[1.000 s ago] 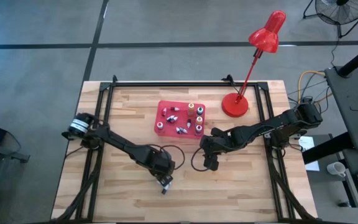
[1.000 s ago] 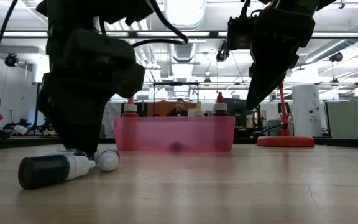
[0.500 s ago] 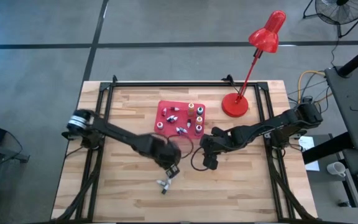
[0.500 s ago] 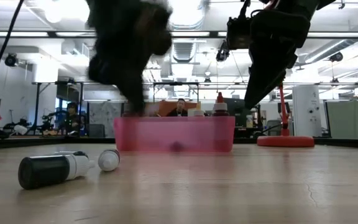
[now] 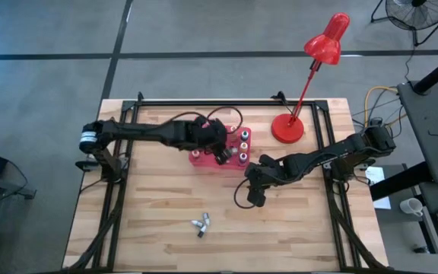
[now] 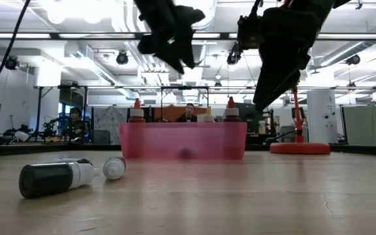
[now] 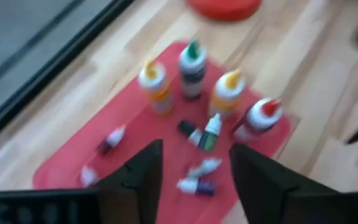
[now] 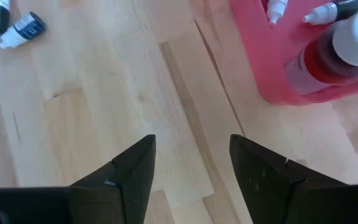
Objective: Pick & Place food coloring
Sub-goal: Put the small black food coloring bottle into the pink bin
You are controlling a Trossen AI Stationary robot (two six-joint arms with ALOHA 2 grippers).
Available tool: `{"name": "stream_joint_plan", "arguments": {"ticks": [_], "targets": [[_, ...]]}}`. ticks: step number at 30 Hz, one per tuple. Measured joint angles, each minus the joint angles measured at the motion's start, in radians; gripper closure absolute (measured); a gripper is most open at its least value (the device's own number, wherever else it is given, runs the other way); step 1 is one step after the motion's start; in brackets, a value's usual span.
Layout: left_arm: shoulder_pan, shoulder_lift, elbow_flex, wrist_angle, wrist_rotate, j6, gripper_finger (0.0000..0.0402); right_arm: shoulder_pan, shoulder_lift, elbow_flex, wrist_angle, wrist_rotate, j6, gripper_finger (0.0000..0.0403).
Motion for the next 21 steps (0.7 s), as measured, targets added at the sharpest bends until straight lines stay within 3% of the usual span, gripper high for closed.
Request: {"name": "stream_joint_plan", "arguments": {"ticks": [3, 5, 9, 12, 17, 21], "targets": [[0.008, -0.015, -0.010, -0.047, 0.016, -0.016, 0.0219, 0.024, -0.028, 0.000, 0.041, 0.017, -0.024, 0.0202], [-0.017, -0.043, -0.026, -0.037, 0.008, 0.025, 0.0208, 0.048, -0.075, 0.000, 0.072, 0.087, -0.031, 0.0202], [-0.058, -0.108, -0.062, -0.005, 0.014, 0.027, 0.0204, 0.107, -0.214, -0.008, 0.044, 0.218, -0.107, 0.0202], [-0.072, -0.154, -0.122, 0.001, 0.011, -0.027, 0.0203, 0.153, -0.351, -0.054, 0.045, 0.258, -0.141, 0.0202], [-0.091, -0.253, -0.258, 0.046, 0.011, -0.118, 0.0203, 0.159, -0.578, -0.196, -0.004, 0.266, 0.016, 0.0202], [-0.089, -0.329, -0.352, 0.046, 0.022, -0.285, 0.0203, 0.133, -0.734, -0.277, -0.054, 0.302, 0.190, 0.0202]]}}
